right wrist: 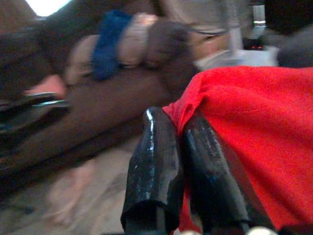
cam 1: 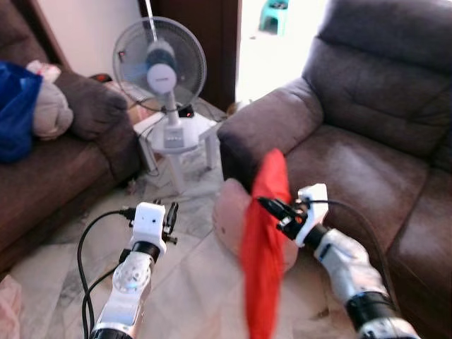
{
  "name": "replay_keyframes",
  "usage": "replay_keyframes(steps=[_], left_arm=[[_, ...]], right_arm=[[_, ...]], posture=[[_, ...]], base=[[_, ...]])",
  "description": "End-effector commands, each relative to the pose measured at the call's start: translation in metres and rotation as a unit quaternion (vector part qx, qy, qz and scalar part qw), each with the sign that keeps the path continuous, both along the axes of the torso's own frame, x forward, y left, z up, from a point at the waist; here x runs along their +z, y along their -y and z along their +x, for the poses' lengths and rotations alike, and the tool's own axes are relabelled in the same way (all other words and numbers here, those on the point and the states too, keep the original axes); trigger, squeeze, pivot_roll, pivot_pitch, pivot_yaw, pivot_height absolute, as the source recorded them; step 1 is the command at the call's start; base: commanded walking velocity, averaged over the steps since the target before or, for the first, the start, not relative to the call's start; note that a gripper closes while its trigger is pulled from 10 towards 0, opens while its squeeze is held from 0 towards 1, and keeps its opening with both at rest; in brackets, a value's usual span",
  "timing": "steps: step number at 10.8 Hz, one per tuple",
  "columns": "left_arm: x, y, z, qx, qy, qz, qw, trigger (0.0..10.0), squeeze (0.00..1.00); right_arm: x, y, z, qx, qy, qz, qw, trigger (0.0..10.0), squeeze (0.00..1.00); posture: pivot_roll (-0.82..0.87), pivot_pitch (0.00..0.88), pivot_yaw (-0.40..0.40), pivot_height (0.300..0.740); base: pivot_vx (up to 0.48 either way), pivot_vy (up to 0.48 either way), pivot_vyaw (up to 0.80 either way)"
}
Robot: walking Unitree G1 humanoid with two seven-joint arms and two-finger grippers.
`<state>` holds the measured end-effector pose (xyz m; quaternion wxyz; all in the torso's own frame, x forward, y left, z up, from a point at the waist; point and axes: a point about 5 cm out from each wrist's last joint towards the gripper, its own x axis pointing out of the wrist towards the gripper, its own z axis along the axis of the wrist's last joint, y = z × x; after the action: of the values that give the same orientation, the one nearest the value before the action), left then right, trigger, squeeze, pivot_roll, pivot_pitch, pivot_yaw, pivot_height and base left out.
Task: Move the pillow to the sofa from floor
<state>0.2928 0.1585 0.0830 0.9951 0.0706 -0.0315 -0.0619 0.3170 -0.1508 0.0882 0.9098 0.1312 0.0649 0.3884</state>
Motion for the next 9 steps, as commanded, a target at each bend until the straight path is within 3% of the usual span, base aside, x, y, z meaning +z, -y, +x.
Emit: replay_keyframes(steps=[1, 5, 7, 9], left_arm=[[0.002, -0.006, 0.000, 0.012, 0.000, 0.006, 1.000, 10.0, 0.00], [0.002, -0.010, 0.002, 0.020, -0.001, 0.010, 1.000, 10.0, 0.00], [0.003, -0.012, 0.002, 0.021, -0.002, 0.011, 1.000, 10.0, 0.00], [0.002, -0.015, 0.000, 0.024, -0.003, 0.010, 1.000, 10.0, 0.00]], right_arm=[[0.020, -0.007, -0.004, 0.064, 0.037, 0.028, 0.997, 10.0, 0.00], [0.029, -0.008, -0.016, 0.109, 0.037, 0.072, 0.991, 10.0, 0.00], [0.038, -0.017, -0.027, 0.164, 0.038, 0.109, 0.980, 10.0, 0.00], [0.034, -0.019, -0.040, 0.207, 0.037, 0.090, 0.973, 10.0, 0.00]], posture=[[0.02, 0.071, 0.010, 0.740], [0.02, 0.069, 0.011, 0.740], [0.02, 0.069, 0.012, 0.740], [0.03, 0.065, 0.010, 0.740]], base=[[0.000, 0.000, 0.00], [0.000, 0.000, 0.00], [0.000, 0.000, 0.00], [0.000, 0.000, 0.00]])
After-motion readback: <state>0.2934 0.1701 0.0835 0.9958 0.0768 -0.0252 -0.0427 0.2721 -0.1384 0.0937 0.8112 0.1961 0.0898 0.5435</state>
